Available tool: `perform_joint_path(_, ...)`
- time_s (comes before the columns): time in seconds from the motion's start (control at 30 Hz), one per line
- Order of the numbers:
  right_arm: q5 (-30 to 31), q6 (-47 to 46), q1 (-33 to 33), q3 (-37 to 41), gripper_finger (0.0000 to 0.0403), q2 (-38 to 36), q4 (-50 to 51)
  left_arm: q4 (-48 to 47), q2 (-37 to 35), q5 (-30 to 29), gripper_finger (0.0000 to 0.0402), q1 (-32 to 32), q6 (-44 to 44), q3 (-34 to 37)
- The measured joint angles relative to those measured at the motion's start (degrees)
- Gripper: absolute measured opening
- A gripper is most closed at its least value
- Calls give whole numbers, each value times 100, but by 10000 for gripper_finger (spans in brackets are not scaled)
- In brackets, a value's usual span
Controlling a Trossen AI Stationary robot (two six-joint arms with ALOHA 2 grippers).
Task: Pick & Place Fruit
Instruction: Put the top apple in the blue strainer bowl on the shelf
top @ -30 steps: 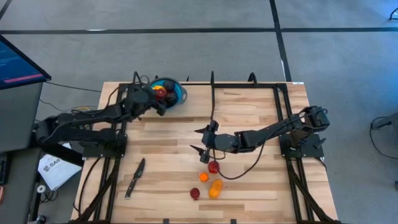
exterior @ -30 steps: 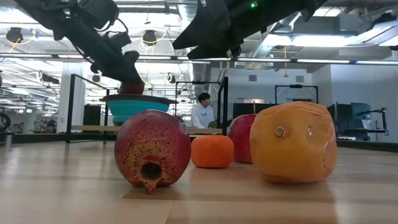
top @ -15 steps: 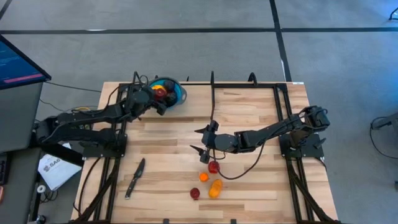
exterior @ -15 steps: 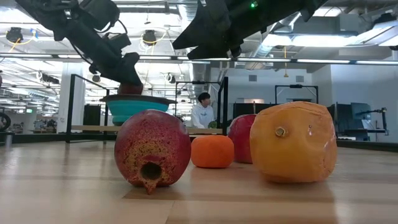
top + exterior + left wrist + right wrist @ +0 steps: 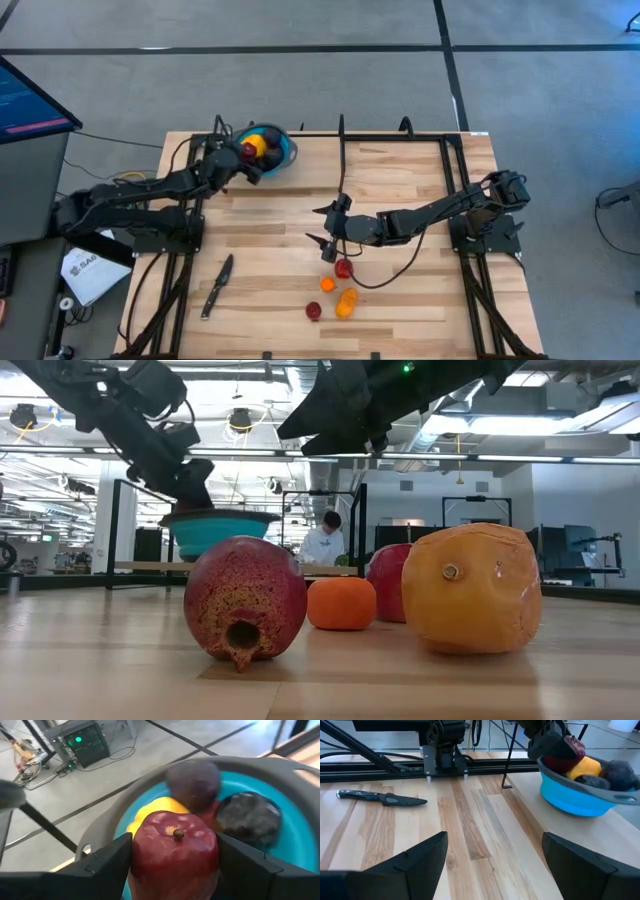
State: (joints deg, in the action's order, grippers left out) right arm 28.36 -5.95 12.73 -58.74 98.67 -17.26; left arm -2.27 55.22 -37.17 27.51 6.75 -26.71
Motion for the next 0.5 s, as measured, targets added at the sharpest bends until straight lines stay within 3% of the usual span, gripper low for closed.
perform_joint_path(0.5,0,-9,0,0,317,0,0,230,-343,590,334,152,128,61)
